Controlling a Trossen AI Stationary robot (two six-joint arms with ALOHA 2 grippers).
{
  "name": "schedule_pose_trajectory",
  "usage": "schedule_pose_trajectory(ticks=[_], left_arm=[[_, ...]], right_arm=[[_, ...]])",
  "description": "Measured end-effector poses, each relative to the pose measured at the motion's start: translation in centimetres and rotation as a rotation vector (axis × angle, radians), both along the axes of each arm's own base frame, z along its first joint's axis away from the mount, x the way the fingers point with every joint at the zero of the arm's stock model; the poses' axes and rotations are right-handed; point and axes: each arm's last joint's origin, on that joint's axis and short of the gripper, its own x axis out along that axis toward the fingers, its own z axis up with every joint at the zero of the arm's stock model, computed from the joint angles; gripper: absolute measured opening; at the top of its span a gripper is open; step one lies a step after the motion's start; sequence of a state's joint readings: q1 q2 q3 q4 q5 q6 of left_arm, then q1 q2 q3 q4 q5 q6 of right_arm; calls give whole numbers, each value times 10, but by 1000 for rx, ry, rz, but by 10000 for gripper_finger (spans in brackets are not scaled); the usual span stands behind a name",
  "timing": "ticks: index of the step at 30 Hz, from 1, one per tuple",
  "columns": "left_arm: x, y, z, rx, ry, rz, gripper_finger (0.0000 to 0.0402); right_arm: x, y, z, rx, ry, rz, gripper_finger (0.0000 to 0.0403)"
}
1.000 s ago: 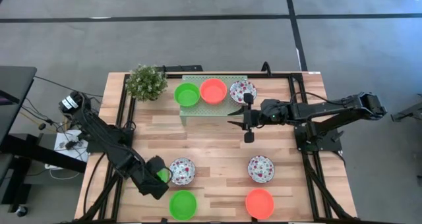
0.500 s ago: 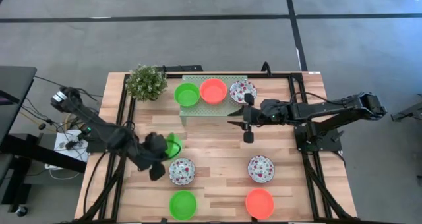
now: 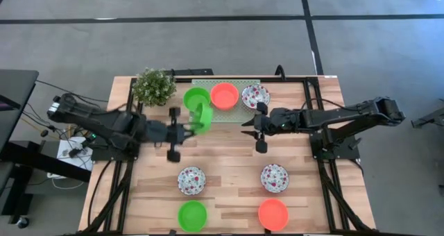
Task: Pick & Place Mini bowls
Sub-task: Stack the green bowl on the green bowl on the shelf
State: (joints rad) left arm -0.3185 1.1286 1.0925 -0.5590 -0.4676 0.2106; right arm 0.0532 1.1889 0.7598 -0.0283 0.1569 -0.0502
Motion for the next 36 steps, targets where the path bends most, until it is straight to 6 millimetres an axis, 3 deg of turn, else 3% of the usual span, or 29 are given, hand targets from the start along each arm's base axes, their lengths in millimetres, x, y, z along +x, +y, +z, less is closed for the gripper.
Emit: schedule_pose_trajectory(ticks=[3, 6, 10, 18, 22, 36], left_arm=[[7, 21, 20, 56, 3, 54, 10], [10, 46, 26, 39, 105, 109, 9], [13, 78, 19, 23, 262, 176, 9], [29, 126, -11, -51, 459, 216, 9], [36, 128, -22, -27, 536, 187, 8], [41, 90, -19, 461, 656, 74, 8]], right_arm=[[8, 6, -6, -1, 3, 21, 113], [14, 11, -18, -4, 46, 40, 113], [21, 16, -30, -25, 98, 64, 113], [32, 19, -22, -29, 80, 73, 113], [31, 18, -23, -30, 88, 73, 113], [31, 18, -22, -62, 87, 88, 113]])
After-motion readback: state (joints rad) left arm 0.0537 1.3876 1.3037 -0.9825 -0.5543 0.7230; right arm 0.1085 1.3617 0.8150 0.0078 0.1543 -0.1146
